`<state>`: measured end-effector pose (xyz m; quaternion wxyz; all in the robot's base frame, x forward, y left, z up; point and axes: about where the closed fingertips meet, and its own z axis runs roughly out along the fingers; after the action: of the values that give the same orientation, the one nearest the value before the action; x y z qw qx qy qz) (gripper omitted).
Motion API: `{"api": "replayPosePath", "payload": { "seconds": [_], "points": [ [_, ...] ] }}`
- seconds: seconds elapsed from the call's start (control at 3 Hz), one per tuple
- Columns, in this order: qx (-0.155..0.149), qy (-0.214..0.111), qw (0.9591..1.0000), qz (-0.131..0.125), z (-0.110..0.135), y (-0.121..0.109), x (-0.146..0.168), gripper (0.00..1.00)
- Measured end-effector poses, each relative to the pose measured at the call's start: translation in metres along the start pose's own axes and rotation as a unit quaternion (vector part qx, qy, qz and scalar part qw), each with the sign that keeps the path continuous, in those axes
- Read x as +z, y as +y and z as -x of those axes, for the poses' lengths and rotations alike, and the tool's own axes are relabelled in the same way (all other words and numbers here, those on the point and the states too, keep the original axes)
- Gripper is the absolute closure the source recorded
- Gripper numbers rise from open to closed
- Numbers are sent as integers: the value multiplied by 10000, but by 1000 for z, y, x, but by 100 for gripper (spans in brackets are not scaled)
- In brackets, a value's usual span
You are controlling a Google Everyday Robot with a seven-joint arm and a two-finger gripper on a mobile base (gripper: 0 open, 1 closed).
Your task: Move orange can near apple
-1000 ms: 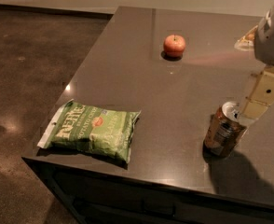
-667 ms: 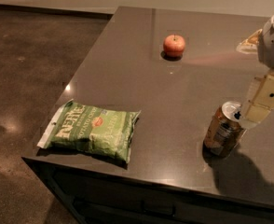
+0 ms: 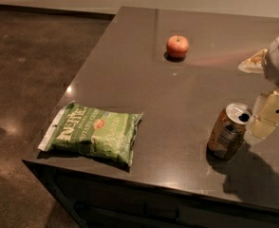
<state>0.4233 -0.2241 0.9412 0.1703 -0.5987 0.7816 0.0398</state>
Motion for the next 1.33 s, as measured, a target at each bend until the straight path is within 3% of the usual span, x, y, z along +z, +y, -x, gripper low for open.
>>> {"api": "replayPosePath", "payload": {
  "seconds": [0.67,1.33],
  "points": [
    [8,-141,9992,366,-6,10,24,0],
    [-75,-137,9986,513,-3,14,35,44]
  ]
}}
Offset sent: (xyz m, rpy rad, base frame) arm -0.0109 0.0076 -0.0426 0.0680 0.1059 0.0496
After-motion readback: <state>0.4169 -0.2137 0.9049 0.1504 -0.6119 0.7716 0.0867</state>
